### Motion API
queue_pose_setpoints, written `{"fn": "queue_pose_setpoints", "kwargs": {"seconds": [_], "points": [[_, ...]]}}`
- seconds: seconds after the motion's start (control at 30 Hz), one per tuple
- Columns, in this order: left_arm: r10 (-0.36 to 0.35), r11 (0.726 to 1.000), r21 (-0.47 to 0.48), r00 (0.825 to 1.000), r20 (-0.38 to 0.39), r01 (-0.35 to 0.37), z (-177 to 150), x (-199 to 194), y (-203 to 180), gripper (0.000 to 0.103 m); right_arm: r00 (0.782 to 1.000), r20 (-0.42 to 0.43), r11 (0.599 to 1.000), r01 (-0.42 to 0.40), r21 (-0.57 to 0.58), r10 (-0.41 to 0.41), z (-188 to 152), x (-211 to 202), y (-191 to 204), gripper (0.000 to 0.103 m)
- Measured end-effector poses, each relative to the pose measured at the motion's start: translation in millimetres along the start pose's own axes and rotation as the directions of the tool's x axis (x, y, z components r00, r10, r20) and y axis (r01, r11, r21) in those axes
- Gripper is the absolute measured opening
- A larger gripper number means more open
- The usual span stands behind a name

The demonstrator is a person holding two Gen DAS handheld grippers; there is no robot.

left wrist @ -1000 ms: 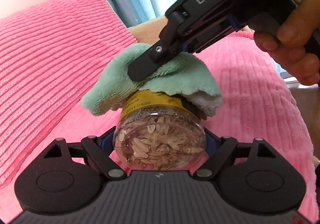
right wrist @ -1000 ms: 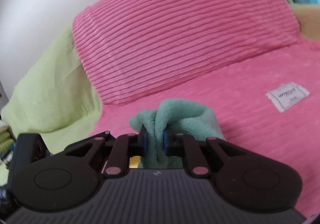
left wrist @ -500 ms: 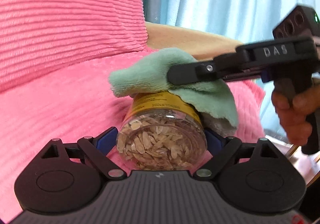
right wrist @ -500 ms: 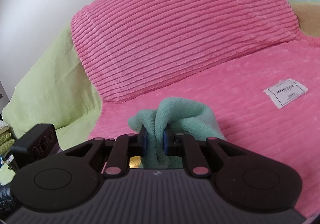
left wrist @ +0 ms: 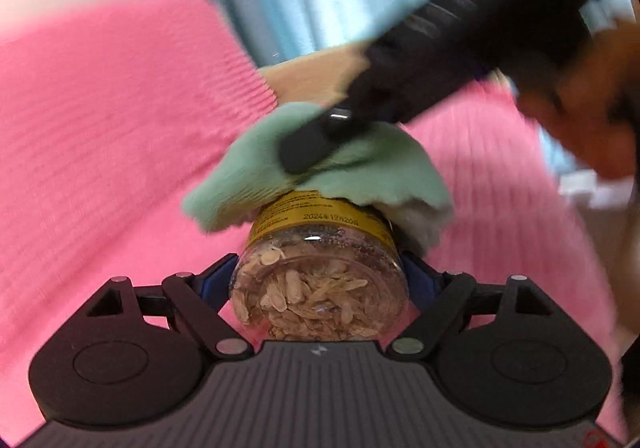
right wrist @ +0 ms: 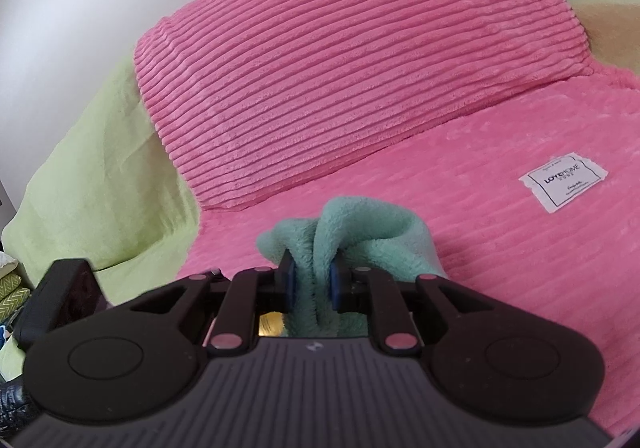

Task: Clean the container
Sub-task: 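Keep rubbing the cloth along the jar's label with the right tool while the left tool holds it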

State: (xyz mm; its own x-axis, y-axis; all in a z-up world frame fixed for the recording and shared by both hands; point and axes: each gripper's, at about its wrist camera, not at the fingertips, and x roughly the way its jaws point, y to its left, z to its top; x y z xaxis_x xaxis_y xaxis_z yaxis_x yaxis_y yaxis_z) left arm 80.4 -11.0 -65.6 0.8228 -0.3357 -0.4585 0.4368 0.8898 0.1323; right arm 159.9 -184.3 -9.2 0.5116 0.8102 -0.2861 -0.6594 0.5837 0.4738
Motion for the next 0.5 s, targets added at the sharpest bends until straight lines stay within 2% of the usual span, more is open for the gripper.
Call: {"fn": "queue_pose_setpoints", "kwargs": {"seconds": [0.2,0.4,0.5], "points": [[0.074,0.980,0.184,0.997,0.004,-0.073,1.4,-0.1,-18.5,0.085,1.000,-0.002,0.999,0.009,-0.041,-0.009,-0.4,1.3,5.2,0.013],[0.078,0.976,0.202,0.997,0.005,-0.078,2.4,-0.6,-20.1,0.085,0.995,-0.050,0.989,-0.096,-0.114,0.091,-7.3,7.8,26.0,0.014],[0.078,0.976,0.204,0.997,0.004,-0.077,2.9,-0.8,-20.3,0.085,0.994,-0.063,0.981,-0.103,-0.163,0.094,-10.3,9.9,36.5,0.014]]}}
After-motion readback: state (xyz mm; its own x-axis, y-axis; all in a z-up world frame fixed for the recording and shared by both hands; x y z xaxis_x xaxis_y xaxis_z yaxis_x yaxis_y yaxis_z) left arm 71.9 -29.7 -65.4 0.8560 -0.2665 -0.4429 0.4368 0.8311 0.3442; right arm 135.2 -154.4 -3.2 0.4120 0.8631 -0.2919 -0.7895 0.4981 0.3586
